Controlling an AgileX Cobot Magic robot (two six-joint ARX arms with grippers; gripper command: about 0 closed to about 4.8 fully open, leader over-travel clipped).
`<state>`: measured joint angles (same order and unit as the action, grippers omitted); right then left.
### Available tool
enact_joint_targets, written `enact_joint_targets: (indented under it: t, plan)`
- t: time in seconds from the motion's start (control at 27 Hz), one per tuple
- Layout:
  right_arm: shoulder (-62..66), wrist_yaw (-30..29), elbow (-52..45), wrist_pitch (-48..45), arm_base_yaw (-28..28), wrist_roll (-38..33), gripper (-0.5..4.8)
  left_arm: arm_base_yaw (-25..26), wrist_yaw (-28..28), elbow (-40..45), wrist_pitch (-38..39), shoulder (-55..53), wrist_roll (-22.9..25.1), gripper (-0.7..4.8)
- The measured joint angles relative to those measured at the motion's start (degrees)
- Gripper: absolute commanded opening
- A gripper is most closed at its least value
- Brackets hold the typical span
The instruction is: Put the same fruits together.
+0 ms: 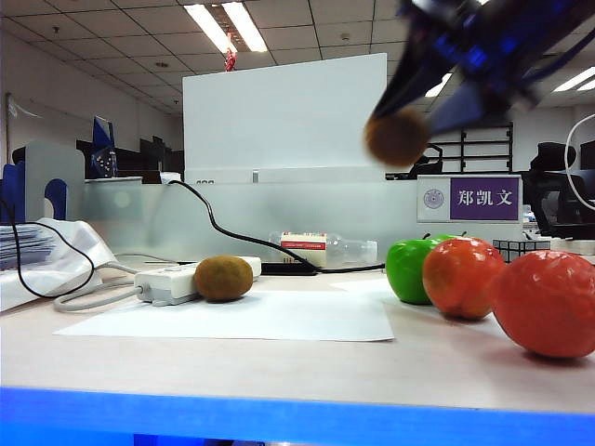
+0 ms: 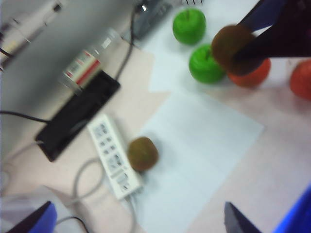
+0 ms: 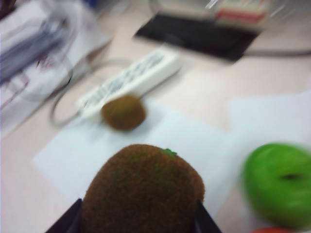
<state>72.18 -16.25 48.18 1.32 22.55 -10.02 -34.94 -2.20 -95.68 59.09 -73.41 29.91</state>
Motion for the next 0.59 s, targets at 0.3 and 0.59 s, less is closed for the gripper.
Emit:
enact_joint_targets:
  t: [0.3, 0.59]
  plan:
    - [12.4, -2.0, 1.7, -4.7, 5.8, 1.0, -0.08, 0.1, -2.0, 6.4, 0.1, -0.1, 0.5, 4.79]
    - [22.9, -5.0, 10.7, -8.3, 6.5, 3.6, -0.08, 8.1, -5.6, 9.5, -2.8, -0.1, 0.9, 4.79]
